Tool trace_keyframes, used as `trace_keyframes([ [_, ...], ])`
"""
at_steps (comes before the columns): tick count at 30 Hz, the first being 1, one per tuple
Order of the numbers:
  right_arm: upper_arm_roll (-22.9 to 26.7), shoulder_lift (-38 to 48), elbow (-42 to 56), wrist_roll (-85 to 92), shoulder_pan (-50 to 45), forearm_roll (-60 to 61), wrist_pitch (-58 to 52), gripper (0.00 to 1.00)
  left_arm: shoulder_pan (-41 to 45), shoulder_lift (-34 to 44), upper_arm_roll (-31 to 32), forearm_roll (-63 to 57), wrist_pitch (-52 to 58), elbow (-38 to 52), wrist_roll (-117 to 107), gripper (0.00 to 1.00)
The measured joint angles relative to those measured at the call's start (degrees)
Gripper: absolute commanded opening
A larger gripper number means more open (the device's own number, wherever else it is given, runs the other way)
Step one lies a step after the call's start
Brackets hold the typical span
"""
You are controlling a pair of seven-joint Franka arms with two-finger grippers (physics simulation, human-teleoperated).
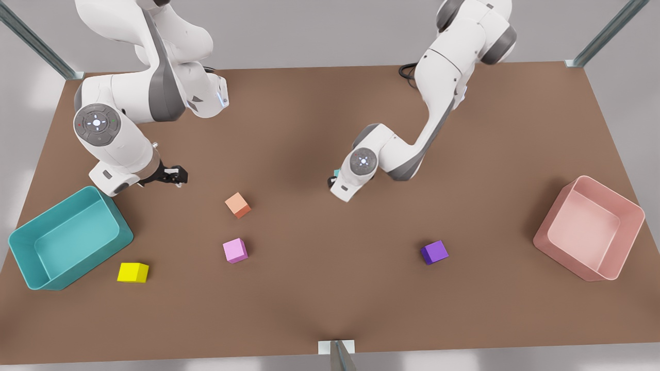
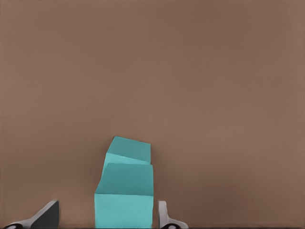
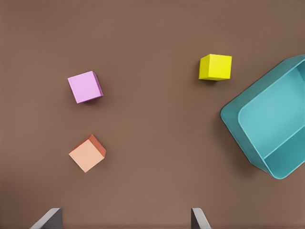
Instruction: Stack the two blue cubes on top of each other
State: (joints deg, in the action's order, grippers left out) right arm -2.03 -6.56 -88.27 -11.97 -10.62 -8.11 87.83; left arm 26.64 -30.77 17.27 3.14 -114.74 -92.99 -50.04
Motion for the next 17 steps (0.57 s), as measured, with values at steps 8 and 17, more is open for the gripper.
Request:
trace_keyframes([
  [8, -0.09, -0.14, -0.08, 0.03, -1.32, -0.10, -0.18, 1.00, -30.19, 5.76, 2.04, -5.10, 18.11, 13.13, 5.82, 1.00],
  [17, 0.46, 0.49, 0.01, 0.00, -0.57, -5.72, 1.67, 0.99, -26.13, 17.83, -9.97, -3.06, 33.27, 13.16, 21.68, 1.00],
])
